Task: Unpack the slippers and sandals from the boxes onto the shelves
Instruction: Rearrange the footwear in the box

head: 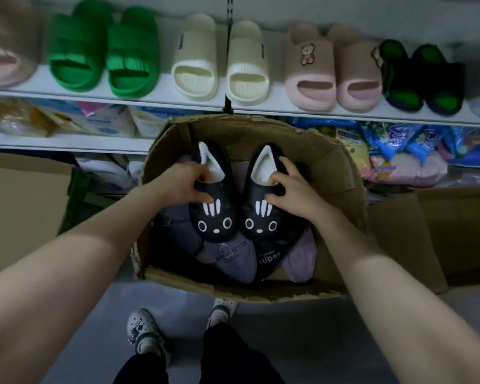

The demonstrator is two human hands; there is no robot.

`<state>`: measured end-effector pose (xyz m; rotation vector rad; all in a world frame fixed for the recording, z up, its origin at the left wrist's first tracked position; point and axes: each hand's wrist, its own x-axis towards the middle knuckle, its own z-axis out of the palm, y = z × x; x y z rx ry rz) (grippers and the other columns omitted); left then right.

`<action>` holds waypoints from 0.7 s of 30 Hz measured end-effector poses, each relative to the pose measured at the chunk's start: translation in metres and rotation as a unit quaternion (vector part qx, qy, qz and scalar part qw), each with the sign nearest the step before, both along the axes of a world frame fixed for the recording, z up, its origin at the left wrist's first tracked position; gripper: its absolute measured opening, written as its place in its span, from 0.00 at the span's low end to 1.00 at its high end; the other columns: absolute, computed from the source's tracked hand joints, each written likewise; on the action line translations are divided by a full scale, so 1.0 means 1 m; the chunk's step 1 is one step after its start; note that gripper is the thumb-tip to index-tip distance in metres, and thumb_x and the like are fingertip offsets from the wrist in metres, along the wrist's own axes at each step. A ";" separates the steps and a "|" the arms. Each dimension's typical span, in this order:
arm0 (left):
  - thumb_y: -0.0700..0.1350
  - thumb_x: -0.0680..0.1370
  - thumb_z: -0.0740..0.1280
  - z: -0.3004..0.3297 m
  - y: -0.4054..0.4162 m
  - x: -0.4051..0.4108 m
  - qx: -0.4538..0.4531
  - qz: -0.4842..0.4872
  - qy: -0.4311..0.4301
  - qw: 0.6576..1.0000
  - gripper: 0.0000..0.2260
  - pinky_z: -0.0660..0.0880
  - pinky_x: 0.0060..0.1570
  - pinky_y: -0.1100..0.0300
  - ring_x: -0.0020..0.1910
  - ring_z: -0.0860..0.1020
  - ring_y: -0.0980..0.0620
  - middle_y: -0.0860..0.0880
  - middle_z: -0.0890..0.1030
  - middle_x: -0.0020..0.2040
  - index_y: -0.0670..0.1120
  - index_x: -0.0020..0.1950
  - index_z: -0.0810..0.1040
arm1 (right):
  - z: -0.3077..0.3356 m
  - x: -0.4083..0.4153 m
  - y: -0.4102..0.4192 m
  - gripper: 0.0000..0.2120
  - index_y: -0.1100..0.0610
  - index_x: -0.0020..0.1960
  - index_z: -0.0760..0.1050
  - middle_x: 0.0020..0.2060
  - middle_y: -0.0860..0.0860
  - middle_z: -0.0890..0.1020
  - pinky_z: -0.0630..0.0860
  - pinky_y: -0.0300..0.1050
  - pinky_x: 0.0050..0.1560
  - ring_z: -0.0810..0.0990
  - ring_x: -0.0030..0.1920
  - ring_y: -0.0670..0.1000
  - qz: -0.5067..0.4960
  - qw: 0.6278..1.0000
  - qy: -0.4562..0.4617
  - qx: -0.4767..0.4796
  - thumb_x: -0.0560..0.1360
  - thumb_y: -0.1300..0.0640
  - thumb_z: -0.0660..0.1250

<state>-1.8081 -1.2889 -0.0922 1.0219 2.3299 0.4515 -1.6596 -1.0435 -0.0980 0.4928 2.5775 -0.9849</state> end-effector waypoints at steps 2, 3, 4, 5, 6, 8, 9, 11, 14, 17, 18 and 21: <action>0.49 0.66 0.79 -0.025 -0.008 0.020 0.012 0.023 -0.048 0.999 0.33 0.69 0.61 0.54 0.62 0.73 0.40 0.40 0.72 0.62 0.43 0.67 0.71 | -0.014 -0.002 -0.012 0.15 0.50 0.65 0.70 0.79 0.49 0.49 0.58 0.45 0.65 0.58 0.76 0.54 -0.027 0.999 -0.027 0.003 0.80 0.50 0.64; 0.47 0.66 0.79 -0.035 -0.010 0.031 0.030 0.049 -0.062 0.996 0.38 0.67 0.66 0.54 0.66 0.70 0.40 0.40 0.68 0.66 0.46 0.72 0.67 | -0.020 0.000 -0.016 0.20 0.48 0.71 0.66 0.79 0.51 0.50 0.57 0.44 0.63 0.57 0.76 0.54 -0.050 0.998 -0.027 -0.007 0.81 0.49 0.62; 0.46 0.65 0.80 -0.042 -0.012 0.040 0.055 0.087 -0.068 0.992 0.43 0.63 0.68 0.55 0.69 0.66 0.41 0.41 0.63 0.70 0.48 0.75 0.62 | -0.024 0.003 -0.020 0.25 0.47 0.76 0.60 0.79 0.51 0.50 0.56 0.44 0.64 0.56 0.77 0.55 -0.071 0.997 -0.020 -0.018 0.81 0.47 0.62; 0.45 0.65 0.80 -0.047 -0.013 0.047 0.080 0.131 -0.072 0.986 0.47 0.60 0.70 0.56 0.72 0.62 0.41 0.41 0.59 0.73 0.49 0.78 0.56 | -0.026 0.008 -0.022 0.31 0.46 0.78 0.54 0.79 0.51 0.50 0.57 0.45 0.66 0.56 0.77 0.55 -0.090 0.995 -0.011 -0.027 0.80 0.46 0.64; 0.45 0.66 0.80 -0.048 -0.012 0.053 0.094 0.177 -0.076 0.977 0.50 0.58 0.70 0.56 0.74 0.59 0.42 0.40 0.55 0.75 0.48 0.79 0.52 | -0.029 0.013 -0.024 0.36 0.46 0.80 0.49 0.79 0.51 0.51 0.59 0.48 0.69 0.55 0.76 0.55 -0.112 0.993 -0.005 -0.037 0.79 0.44 0.65; 0.46 0.66 0.79 -0.052 -0.013 0.064 0.077 0.269 -0.114 0.953 0.52 0.57 0.71 0.54 0.75 0.57 0.41 0.38 0.53 0.76 0.46 0.79 0.47 | -0.036 0.027 -0.029 0.39 0.46 0.80 0.46 0.79 0.52 0.53 0.62 0.53 0.71 0.57 0.76 0.56 -0.171 0.983 -0.009 -0.062 0.78 0.42 0.66; 0.47 0.67 0.79 -0.056 -0.015 0.069 0.060 0.303 -0.143 0.940 0.52 0.58 0.71 0.53 0.74 0.59 0.41 0.38 0.55 0.76 0.47 0.79 0.46 | -0.041 0.034 -0.032 0.39 0.45 0.80 0.46 0.78 0.53 0.55 0.63 0.53 0.71 0.59 0.76 0.57 -0.201 0.976 -0.019 -0.077 0.78 0.41 0.65; 0.50 0.67 0.79 -0.061 -0.020 0.080 0.066 0.333 -0.213 0.916 0.50 0.65 0.69 0.52 0.71 0.67 0.43 0.43 0.66 0.73 0.50 0.79 0.49 | -0.044 0.042 -0.037 0.37 0.40 0.79 0.48 0.77 0.53 0.60 0.66 0.54 0.71 0.63 0.74 0.58 -0.239 0.963 -0.038 -0.121 0.77 0.38 0.64; 0.48 0.65 0.80 -0.060 -0.024 0.088 0.136 0.370 -0.305 0.867 0.48 0.70 0.67 0.48 0.65 0.74 0.50 0.50 0.75 0.67 0.57 0.77 0.53 | -0.047 0.045 -0.037 0.38 0.27 0.71 0.51 0.76 0.49 0.65 0.72 0.60 0.67 0.69 0.72 0.57 -0.280 0.932 -0.040 -0.228 0.68 0.30 0.67; 0.35 0.67 0.77 -0.057 -0.024 0.084 0.192 0.389 -0.373 0.820 0.44 0.76 0.58 0.51 0.59 0.77 0.54 0.56 0.78 0.60 0.62 0.73 0.58 | -0.047 0.044 -0.035 0.41 0.27 0.73 0.52 0.72 0.45 0.68 0.78 0.59 0.61 0.73 0.67 0.52 -0.283 0.904 -0.017 -0.319 0.70 0.40 0.74; 0.33 0.67 0.76 -0.055 -0.024 0.083 0.200 0.396 -0.391 0.806 0.45 0.78 0.55 0.53 0.57 0.78 0.55 0.58 0.78 0.58 0.64 0.72 0.58 | -0.049 0.043 -0.034 0.43 0.29 0.74 0.52 0.71 0.45 0.69 0.79 0.58 0.59 0.74 0.66 0.51 -0.280 0.896 -0.013 -0.344 0.71 0.45 0.76; 0.30 0.67 0.75 -0.052 -0.025 0.082 0.207 0.406 -0.406 0.792 0.47 0.77 0.55 0.54 0.55 0.78 0.57 0.59 0.78 0.56 0.66 0.71 0.56 | -0.053 0.043 -0.033 0.44 0.30 0.74 0.54 0.71 0.47 0.71 0.80 0.59 0.56 0.76 0.65 0.52 -0.287 0.879 0.002 -0.380 0.70 0.52 0.77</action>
